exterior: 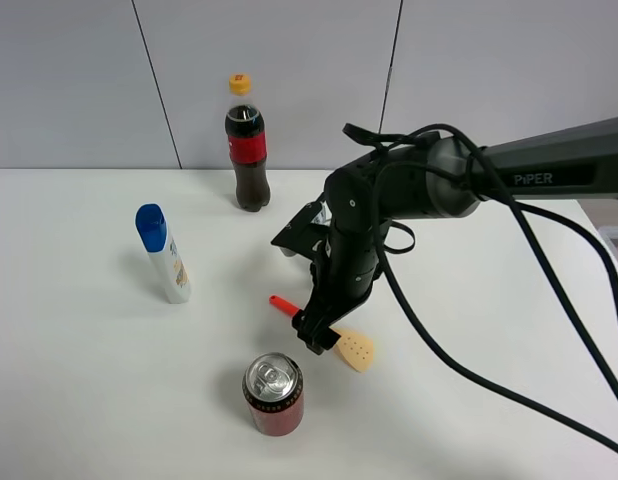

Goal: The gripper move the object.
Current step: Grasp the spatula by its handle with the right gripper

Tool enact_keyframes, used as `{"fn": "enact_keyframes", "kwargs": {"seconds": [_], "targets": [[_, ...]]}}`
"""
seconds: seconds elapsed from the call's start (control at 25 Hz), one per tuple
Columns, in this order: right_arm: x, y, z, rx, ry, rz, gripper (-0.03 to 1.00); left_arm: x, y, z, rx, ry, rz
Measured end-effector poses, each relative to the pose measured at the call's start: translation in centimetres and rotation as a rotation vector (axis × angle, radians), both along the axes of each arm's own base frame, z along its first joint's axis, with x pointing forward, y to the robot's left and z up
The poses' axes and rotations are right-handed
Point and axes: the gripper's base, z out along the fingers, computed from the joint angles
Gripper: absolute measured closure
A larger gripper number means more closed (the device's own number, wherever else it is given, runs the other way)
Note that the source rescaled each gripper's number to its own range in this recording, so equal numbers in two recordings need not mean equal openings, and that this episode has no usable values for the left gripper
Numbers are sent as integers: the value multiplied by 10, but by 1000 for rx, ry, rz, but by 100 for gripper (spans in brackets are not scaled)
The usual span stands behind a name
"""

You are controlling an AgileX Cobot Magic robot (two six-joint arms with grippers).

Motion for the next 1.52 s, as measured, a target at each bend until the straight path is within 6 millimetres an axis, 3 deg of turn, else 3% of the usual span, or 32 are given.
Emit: {"fn": "enact_keyframes", "kwargs": {"seconds": [0.4,0.64,1.04,1.52], "targets": [[16,14,-3,72,-79,-23,8,0,0,0,0,0,0],[26,23,-17,69,-70,-27,8,0,0,0,0,0,0],[27,27,-30,24,-49,0,9,0,0,0,0,0,0],[20,22,-40,-57,17,37,31,0,0,0,-1,0,0]]}}
